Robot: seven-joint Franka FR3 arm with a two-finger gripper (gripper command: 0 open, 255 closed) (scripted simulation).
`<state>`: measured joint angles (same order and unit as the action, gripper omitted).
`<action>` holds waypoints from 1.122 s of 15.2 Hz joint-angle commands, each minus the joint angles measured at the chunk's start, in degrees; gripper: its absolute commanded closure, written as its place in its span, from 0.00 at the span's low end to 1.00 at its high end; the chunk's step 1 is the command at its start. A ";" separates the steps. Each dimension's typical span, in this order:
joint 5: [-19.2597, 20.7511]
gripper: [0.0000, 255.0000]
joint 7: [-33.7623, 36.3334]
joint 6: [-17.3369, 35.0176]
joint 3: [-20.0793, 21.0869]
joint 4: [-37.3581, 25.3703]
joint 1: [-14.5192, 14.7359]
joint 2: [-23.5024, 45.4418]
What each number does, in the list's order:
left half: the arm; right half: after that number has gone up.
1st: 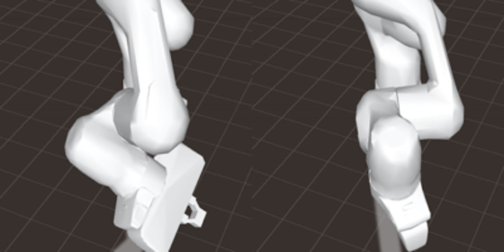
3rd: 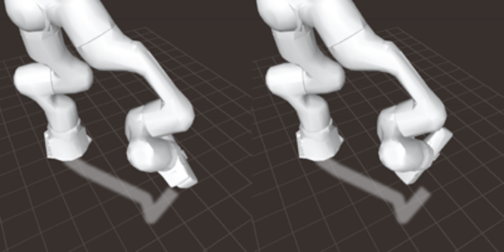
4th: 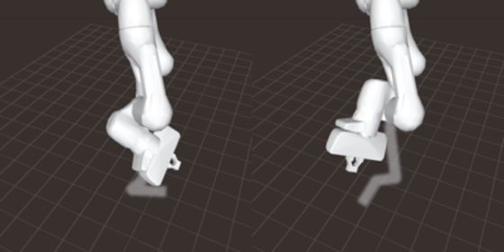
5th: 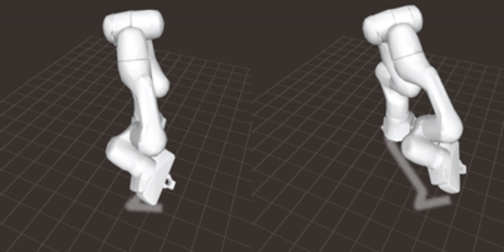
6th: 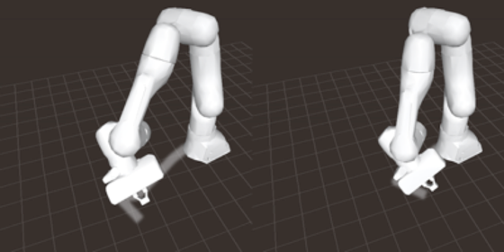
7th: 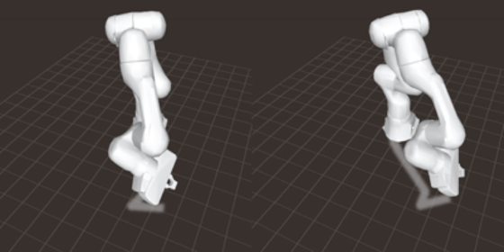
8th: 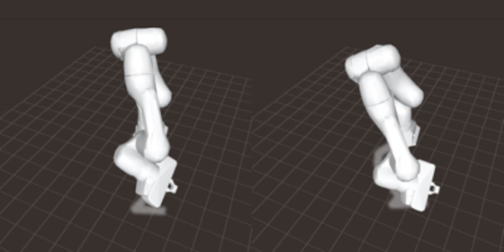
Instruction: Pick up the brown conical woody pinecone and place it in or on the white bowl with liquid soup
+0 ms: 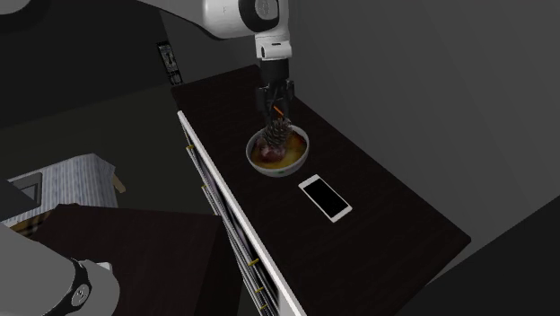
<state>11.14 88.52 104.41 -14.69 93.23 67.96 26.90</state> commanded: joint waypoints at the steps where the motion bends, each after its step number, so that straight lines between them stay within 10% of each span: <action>1: 0.00 0.00 0.00 0.00 0.00 -0.01 0.00 0.00; 17: -0.45 0.00 -0.47 -7.26 0.31 -7.41 0.68 0.27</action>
